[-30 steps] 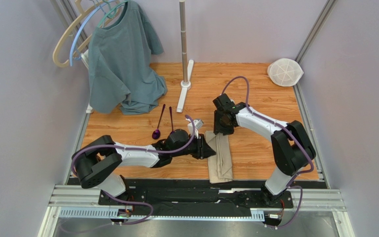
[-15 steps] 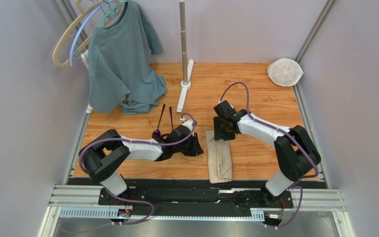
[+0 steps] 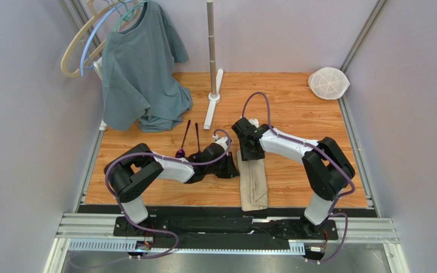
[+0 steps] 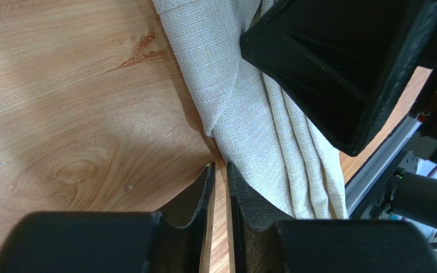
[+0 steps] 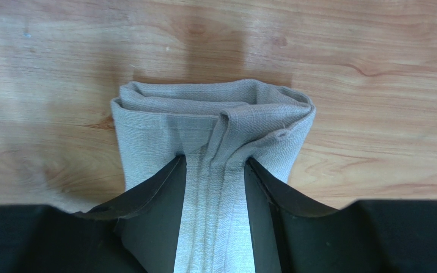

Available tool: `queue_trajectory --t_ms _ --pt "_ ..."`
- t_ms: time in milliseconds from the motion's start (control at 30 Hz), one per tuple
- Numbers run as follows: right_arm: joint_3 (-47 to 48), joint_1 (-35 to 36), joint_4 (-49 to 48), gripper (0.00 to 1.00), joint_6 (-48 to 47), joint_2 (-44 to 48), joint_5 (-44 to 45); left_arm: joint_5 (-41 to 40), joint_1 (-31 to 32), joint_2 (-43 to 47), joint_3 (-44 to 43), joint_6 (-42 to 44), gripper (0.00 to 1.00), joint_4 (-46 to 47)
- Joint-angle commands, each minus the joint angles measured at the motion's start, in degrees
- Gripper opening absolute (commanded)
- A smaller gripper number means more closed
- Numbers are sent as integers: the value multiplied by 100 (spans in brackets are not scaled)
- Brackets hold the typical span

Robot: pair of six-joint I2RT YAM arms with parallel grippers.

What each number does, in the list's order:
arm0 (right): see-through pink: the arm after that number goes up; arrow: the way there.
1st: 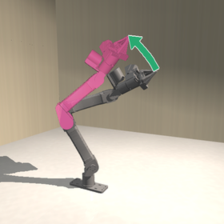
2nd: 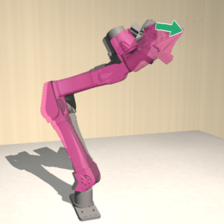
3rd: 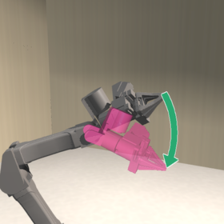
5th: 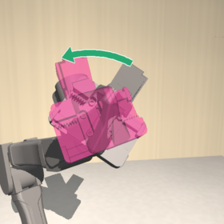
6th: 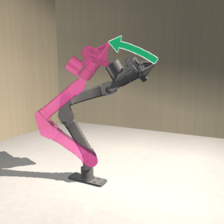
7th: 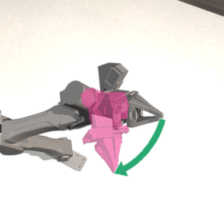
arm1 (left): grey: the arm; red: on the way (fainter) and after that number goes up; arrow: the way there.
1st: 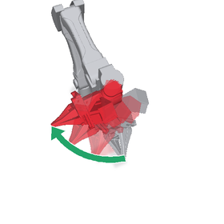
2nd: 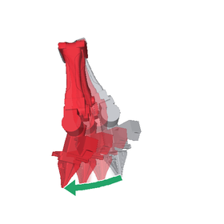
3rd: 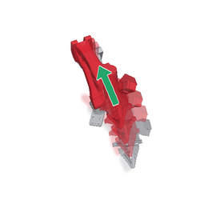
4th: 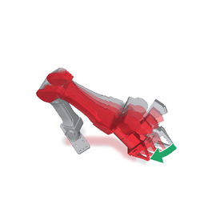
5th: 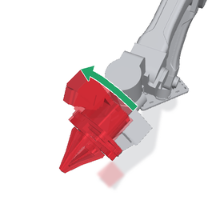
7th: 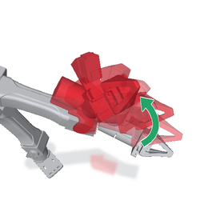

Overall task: Fold the napkin into a case and place the utensils inside
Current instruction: Fold the 2/3-rectangle-folded napkin at the center of the board, then smooth out the smaller rectangle-folded napkin at the center of the board.

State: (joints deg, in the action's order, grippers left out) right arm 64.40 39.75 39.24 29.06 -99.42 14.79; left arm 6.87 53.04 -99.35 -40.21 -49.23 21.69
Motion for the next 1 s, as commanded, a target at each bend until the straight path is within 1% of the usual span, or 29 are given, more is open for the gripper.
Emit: queue_trajectory --t_ms 0,133,233,267,300,400,467,500,567,633,800,967 --pt "204 147 391 44 188 -78 780 7 -21 -32 -110 -16 20 72" --pt "178 226 462 41 302 -157 973 24 -21 -67 -93 -60 20 133" --pt "143 244 348 39 354 -218 816 77 -21 -111 -110 -86 20 160" --pt "152 235 356 38 372 -227 833 77 -21 -128 -119 -86 20 151" --pt "160 270 347 34 381 -227 850 77 -21 -137 -136 -86 20 160" --pt "169 288 286 30 372 -183 754 86 -21 -172 -163 -95 20 151" --pt "187 288 242 24 381 -183 675 121 -21 -225 -198 -104 20 169" --pt "204 288 268 15 390 -201 710 130 -21 -269 -233 -113 20 169" --pt "196 288 312 9 399 -183 789 174 -21 -321 -268 -104 20 177" --pt "187 288 373 0 355 -131 824 209 -21 -374 -312 -95 20 177" --pt "169 288 610 0 302 264 930 218 -21 -401 -347 -104 20 195" --pt "55 279 699 0 21 905 658 235 -21 -401 -339 -95 20 177"
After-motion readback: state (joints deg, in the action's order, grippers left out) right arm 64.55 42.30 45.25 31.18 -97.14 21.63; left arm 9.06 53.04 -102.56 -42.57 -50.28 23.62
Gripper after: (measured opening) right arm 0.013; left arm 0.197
